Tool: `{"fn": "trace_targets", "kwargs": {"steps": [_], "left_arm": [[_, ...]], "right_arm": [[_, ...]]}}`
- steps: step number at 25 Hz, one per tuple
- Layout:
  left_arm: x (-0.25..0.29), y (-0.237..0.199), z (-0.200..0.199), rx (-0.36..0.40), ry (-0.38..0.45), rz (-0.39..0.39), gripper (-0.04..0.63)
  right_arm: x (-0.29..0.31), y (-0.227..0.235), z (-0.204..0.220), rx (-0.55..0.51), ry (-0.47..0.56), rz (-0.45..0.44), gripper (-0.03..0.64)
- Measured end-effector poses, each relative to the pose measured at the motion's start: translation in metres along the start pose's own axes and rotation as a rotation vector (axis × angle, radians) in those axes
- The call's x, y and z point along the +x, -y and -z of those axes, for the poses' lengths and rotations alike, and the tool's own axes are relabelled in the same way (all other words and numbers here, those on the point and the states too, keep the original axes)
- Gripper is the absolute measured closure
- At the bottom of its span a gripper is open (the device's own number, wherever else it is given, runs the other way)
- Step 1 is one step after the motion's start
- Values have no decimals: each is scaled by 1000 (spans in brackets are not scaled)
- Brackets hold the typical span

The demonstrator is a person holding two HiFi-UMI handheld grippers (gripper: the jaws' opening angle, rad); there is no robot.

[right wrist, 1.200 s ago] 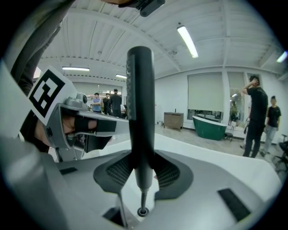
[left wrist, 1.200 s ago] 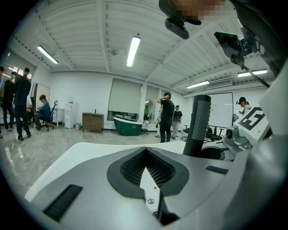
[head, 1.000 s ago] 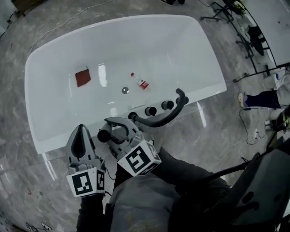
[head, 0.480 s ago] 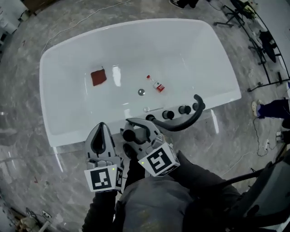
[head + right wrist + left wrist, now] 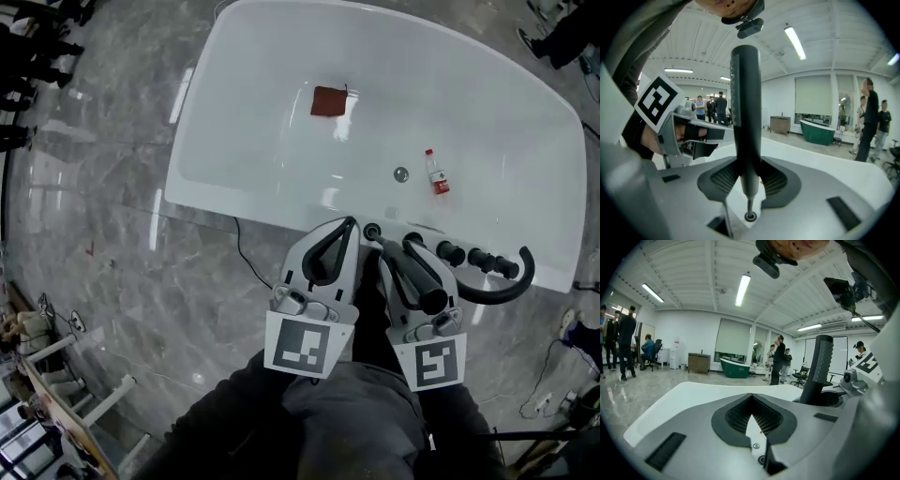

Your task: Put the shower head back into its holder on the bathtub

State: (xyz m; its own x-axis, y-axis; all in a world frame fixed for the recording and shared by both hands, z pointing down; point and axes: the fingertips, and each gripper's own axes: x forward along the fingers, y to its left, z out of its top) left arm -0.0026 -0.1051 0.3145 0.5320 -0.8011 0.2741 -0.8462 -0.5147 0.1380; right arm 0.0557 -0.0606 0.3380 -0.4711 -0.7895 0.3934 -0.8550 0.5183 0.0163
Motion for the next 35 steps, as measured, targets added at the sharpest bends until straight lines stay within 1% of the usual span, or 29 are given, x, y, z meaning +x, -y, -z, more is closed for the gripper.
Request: {"fn": "trace_targets", "kwargs": {"steps": [6, 10, 17, 20, 24, 35], "left_arm": [[-1, -14, 14, 1, -14, -19, 592], [-1, -11, 26, 20, -34, -4, 592], [-2, -7, 46, 17, -72, 13, 592], [-1, -9, 52, 17, -91, 22, 592], [2, -9, 58, 2, -107, 23, 592], [9, -17, 74, -14, -127, 14, 592]], "right_arm": [[4, -9, 14, -18, -26, -14, 477], [4, -5, 23, -9, -34, -4, 477], [9, -5, 31, -12, -21, 4, 477], [14, -8, 39, -7, -37, 3, 477], [17, -8, 49, 8, -66, 6, 477], [28, -2, 60, 22, -60, 18, 477]]}}
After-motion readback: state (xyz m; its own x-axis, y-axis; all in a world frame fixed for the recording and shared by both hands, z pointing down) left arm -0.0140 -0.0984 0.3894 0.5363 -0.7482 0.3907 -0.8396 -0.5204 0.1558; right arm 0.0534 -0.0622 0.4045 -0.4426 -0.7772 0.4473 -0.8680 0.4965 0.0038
